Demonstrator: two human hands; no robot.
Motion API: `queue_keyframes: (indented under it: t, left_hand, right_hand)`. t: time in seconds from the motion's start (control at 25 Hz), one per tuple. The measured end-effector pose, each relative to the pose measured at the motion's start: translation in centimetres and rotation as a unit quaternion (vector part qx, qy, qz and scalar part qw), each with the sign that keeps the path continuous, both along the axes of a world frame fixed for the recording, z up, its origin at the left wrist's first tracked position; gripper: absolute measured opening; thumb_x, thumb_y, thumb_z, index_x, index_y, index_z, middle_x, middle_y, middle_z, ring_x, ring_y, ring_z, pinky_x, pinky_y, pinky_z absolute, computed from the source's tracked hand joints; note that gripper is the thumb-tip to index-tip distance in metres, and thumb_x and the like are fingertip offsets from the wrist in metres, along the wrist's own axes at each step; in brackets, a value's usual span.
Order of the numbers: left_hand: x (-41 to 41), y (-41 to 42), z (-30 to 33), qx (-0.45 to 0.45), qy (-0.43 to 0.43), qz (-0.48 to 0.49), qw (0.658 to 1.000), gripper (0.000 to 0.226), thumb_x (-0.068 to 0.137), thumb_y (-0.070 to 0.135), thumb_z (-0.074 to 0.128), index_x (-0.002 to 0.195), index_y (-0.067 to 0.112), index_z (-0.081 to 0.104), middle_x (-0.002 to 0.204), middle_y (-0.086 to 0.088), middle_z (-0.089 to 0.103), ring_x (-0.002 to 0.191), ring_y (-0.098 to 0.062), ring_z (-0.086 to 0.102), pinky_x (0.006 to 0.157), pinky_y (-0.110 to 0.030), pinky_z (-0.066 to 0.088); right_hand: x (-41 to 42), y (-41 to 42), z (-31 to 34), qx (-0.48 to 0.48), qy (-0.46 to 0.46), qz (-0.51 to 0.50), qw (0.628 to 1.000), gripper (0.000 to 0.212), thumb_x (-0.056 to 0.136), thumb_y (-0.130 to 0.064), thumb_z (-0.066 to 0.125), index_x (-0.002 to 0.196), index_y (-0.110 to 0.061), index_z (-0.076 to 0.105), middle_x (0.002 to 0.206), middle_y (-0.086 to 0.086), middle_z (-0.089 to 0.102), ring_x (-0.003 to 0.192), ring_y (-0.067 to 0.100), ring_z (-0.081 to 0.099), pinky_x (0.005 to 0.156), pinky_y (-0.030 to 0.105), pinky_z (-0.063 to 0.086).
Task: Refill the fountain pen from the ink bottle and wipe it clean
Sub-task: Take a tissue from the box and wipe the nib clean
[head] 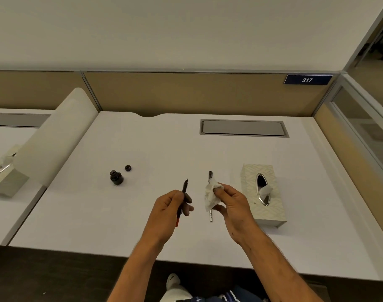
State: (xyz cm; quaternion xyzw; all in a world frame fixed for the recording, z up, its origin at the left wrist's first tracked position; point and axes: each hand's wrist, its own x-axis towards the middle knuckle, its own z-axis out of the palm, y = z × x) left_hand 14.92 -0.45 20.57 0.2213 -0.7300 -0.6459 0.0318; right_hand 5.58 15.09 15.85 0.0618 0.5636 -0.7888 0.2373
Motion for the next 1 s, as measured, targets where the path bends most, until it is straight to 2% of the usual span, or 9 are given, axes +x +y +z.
queue_keyframes:
  t: [0.16, 0.28, 0.36, 0.44, 0.56, 0.72, 0.8, 0.92, 1.0]
  left_hand:
    - [-1.4, -1.7, 0.4, 0.077, -0.022, -0.052, 0.995, 0.045, 0.106, 0.03, 0.03, 0.078, 0.011, 0.06, 0.06, -0.005, 0.053, 0.075, -0.024, 0.066, 0.086, -0.036, 0.049]
    - [-3.0, -3.9, 0.6, 0.078, -0.027, -0.078, 0.994, 0.047, 0.105, 0.037, 0.031, 0.074, 0.014, 0.057, 0.056, -0.002, 0.049, 0.067, -0.02, 0.059, 0.078, -0.037, 0.045]
    - [-4.0, -5.5, 0.5, 0.073, -0.025, -0.083, 0.994, 0.048, 0.105, 0.039, 0.031, 0.073, 0.015, 0.057, 0.052, 0.002, 0.046, 0.065, -0.018, 0.056, 0.075, -0.037, 0.043]
    - [-4.7, -7.2, -0.2, 0.067, -0.031, -0.081, 0.994, 0.047, 0.105, 0.038, 0.031, 0.075, 0.014, 0.058, 0.05, 0.005, 0.047, 0.064, -0.018, 0.056, 0.074, -0.036, 0.043]
    - [-5.2, -9.1, -1.2, 0.047, -0.032, -0.079, 0.995, 0.046, 0.105, 0.038, 0.033, 0.077, 0.013, 0.06, 0.051, 0.008, 0.051, 0.066, -0.017, 0.057, 0.07, -0.033, 0.045]
    - [-5.5, -11.6, -2.2, -0.035, -0.035, -0.058, 0.997, 0.04, 0.103, 0.03, 0.038, 0.079, 0.015, 0.067, 0.059, 0.001, 0.055, 0.059, -0.005, 0.056, 0.063, -0.022, 0.044]
    - [-6.0, -12.5, -2.3, -0.044, -0.031, -0.06, 0.997, 0.034, 0.102, 0.026, 0.043, 0.081, 0.016, 0.069, 0.063, -0.001, 0.056, 0.059, -0.002, 0.058, 0.065, -0.021, 0.044]
    - [-6.5, -12.9, -2.3, -0.002, -0.02, -0.053, 0.998, 0.029, 0.1, 0.025, 0.048, 0.087, 0.018, 0.072, 0.062, 0.001, 0.064, 0.077, -0.014, 0.071, 0.074, -0.028, 0.047]
    - [-6.7, -12.5, -2.2, -0.008, -0.011, -0.059, 0.998, 0.026, 0.099, 0.025, 0.05, 0.089, 0.02, 0.073, 0.068, -0.001, 0.071, 0.083, -0.017, 0.071, 0.076, -0.03, 0.049]
  right_hand:
    - [-0.5, -3.8, 0.7, -0.007, 0.016, 0.078, 0.997, 0.023, 0.098, -0.018, 0.059, 0.111, -0.006, 0.074, 0.106, 0.015, 0.076, 0.097, 0.03, 0.071, 0.082, 0.038, 0.058]
    - [-1.2, -6.8, 2.2, -0.014, 0.071, 0.141, 0.987, 0.026, 0.1, -0.024, 0.057, 0.102, -0.004, 0.074, 0.079, 0.02, 0.068, 0.066, 0.034, 0.064, 0.073, 0.043, 0.055]
    - [-1.7, -8.4, 2.8, 0.012, 0.108, 0.152, 0.982, 0.024, 0.1, -0.027, 0.058, 0.101, -0.01, 0.076, 0.073, 0.016, 0.066, 0.062, 0.031, 0.06, 0.081, 0.047, 0.057]
    - [-2.2, -9.7, 2.4, 0.04, 0.134, 0.154, 0.978, 0.023, 0.101, -0.021, 0.055, 0.107, -0.017, 0.077, 0.076, 0.012, 0.067, 0.07, 0.031, 0.062, 0.091, 0.046, 0.056]
    - [-2.2, -11.0, 1.7, 0.076, 0.147, 0.131, 0.978, 0.024, 0.1, -0.013, 0.056, 0.106, -0.019, 0.078, 0.088, 0.007, 0.073, 0.086, 0.02, 0.067, 0.088, 0.031, 0.056]
    - [-1.5, -12.1, 1.3, 0.072, 0.113, 0.133, 0.982, 0.018, 0.097, -0.014, 0.061, 0.104, -0.011, 0.078, 0.102, 0.008, 0.077, 0.098, 0.022, 0.071, 0.087, 0.03, 0.056]
    - [-1.5, -12.8, 1.5, 0.062, 0.087, 0.106, 0.989, 0.019, 0.097, -0.011, 0.06, 0.104, -0.008, 0.077, 0.099, 0.006, 0.078, 0.095, 0.022, 0.073, 0.082, 0.027, 0.057]
    - [-2.7, -12.5, 1.3, 0.068, 0.056, 0.0, 0.996, 0.017, 0.096, -0.009, 0.062, 0.102, -0.004, 0.076, 0.087, 0.001, 0.076, 0.087, 0.022, 0.071, 0.076, 0.028, 0.057]
    - [-3.3, -12.0, 1.0, 0.077, 0.037, -0.044, 0.995, 0.016, 0.095, -0.01, 0.063, 0.103, -0.004, 0.076, 0.088, 0.003, 0.076, 0.088, 0.022, 0.071, 0.075, 0.029, 0.057]
